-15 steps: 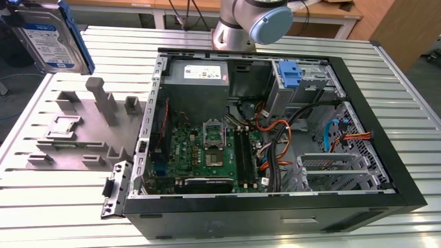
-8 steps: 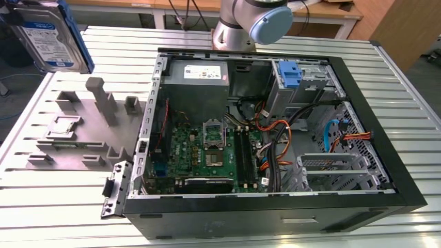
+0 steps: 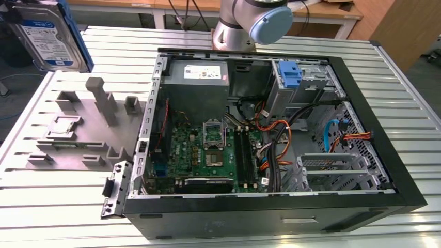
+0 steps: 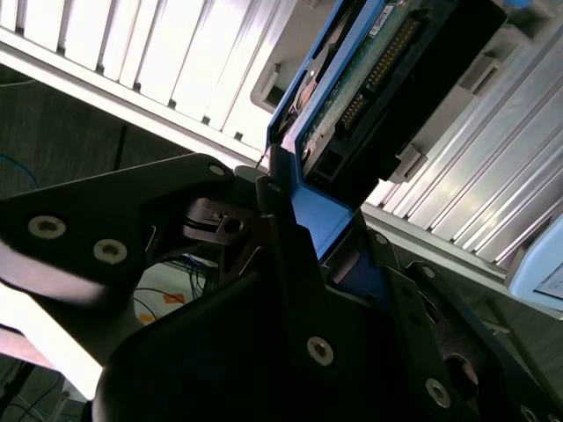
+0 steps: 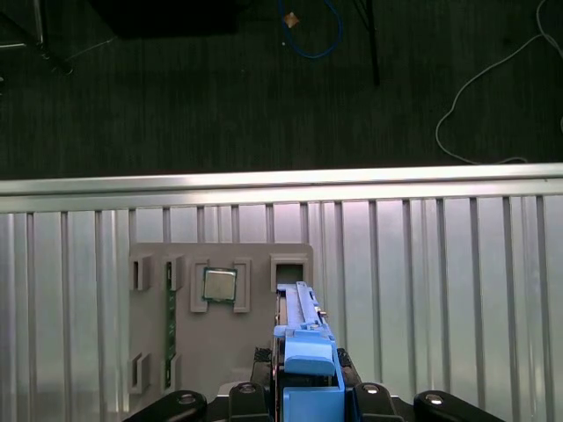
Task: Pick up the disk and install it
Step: 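Pick up the disk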
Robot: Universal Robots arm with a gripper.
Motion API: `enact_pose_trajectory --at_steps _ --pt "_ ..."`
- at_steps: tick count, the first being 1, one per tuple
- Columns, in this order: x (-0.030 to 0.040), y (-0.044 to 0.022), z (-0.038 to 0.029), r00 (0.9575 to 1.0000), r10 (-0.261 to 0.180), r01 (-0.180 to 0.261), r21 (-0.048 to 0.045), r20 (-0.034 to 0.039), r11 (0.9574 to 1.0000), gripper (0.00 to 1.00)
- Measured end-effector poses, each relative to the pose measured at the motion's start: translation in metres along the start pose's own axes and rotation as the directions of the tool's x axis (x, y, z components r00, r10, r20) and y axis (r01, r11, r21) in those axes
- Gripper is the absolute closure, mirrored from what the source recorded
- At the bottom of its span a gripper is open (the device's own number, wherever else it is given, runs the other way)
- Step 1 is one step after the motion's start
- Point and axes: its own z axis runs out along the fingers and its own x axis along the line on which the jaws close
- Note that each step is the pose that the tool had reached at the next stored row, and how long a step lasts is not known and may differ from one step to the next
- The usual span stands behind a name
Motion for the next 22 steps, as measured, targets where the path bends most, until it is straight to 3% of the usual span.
enact_pose_trajectory --at_steps 22 --pt "-0.0001 0.0001 -0.0083 1.0 0.0 0.0 0.0 0.0 1.0 0.64"
